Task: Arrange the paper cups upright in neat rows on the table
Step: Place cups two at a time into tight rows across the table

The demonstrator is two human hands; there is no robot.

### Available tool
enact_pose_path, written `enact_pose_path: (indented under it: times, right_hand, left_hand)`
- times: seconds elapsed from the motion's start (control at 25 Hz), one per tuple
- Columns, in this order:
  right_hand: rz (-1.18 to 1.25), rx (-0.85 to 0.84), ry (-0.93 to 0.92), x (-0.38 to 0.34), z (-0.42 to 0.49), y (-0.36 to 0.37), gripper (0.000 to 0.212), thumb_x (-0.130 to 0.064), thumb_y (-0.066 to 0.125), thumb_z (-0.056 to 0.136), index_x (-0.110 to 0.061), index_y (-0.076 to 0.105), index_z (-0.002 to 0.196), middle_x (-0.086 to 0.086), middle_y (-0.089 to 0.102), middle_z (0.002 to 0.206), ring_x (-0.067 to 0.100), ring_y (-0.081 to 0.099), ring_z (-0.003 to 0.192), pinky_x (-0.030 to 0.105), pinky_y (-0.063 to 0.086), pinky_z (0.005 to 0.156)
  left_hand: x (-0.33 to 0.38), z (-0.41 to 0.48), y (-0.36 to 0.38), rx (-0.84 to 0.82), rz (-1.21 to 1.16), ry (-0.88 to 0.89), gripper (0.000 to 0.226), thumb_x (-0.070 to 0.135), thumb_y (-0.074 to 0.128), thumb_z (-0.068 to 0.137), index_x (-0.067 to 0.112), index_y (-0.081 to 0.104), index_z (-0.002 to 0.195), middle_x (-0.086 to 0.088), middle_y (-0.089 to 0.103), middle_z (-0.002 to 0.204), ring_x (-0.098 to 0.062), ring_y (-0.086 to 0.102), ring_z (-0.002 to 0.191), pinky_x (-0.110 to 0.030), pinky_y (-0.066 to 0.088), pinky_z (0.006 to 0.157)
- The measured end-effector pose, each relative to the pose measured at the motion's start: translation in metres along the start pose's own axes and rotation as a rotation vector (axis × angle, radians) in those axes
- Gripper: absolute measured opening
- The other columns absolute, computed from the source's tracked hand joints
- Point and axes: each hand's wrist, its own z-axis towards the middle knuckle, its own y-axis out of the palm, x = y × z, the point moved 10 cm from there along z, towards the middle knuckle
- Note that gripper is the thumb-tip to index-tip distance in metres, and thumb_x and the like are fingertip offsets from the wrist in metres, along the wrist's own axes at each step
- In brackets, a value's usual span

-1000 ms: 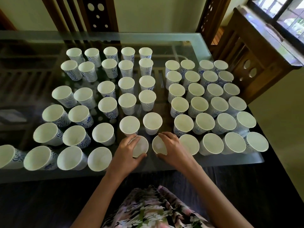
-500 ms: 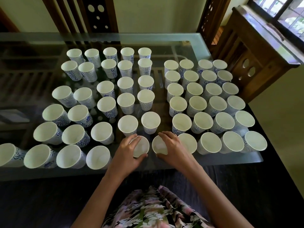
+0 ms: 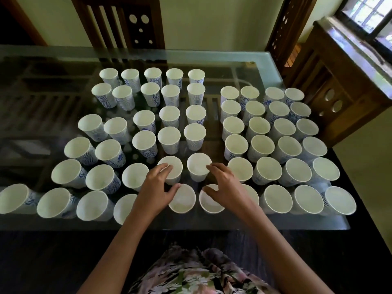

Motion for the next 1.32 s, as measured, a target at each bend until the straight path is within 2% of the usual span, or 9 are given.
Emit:
enact_pose_path:
  times: [0.16, 0.4, 0.96, 1.32]
  right_hand:
    - [0.014, 0.022, 0.003, -0.01, 0.024, 0.002, 0.065, -0.022, 0.068, 0.084, -0.012, 0.037, 0.14, 0.007, 0.033, 0.148, 0.024, 0.03, 0.136, 0.035, 0.032, 0.108]
    - [-0.039, -0.011, 0.025, -0.009, 0.047, 0.008, 0.065, -0.028, 0.068, 0.083, -0.016, 0.036, 0.139, 0.004, 0.03, 0.15, 0.022, 0.025, 0.138, 0.035, 0.033, 0.107]
    - [-0.035, -0.036, 0.047, 0.0, 0.054, 0.011, 0.065, -0.028, 0.069, 0.083, -0.016, 0.038, 0.139, 0.002, 0.035, 0.146, 0.02, 0.033, 0.132, 0.031, 0.036, 0.103]
    - [-0.044, -0.012, 0.07, 0.013, 0.045, 0.002, 0.067, -0.028, 0.069, 0.081, -0.013, 0.039, 0.139, 0.004, 0.036, 0.146, 0.022, 0.035, 0.131, 0.03, 0.035, 0.103]
  left_hand:
    - [-0.004, 0.021, -0.001, -0.041, 0.008, 0.007, 0.062, 0.029, 0.07, 0.079, 0.012, 0.047, 0.134, -0.006, 0.043, 0.141, -0.023, 0.037, 0.13, -0.033, 0.03, 0.107]
    - [-0.008, 0.043, 0.006, -0.092, 0.043, 0.011, 0.067, 0.032, 0.07, 0.079, 0.013, 0.042, 0.137, -0.005, 0.041, 0.142, -0.021, 0.035, 0.131, -0.032, 0.028, 0.108]
    - [-0.011, 0.049, 0.013, -0.106, 0.04, -0.019, 0.062, 0.029, 0.067, 0.081, 0.014, 0.044, 0.136, -0.004, 0.041, 0.142, -0.02, 0.034, 0.132, -0.031, 0.027, 0.107]
    - [0.013, 0.052, 0.027, -0.165, 0.024, 0.07, 0.063, 0.031, 0.068, 0.081, 0.014, 0.042, 0.137, -0.003, 0.039, 0.143, -0.018, 0.033, 0.133, -0.029, 0.028, 0.108]
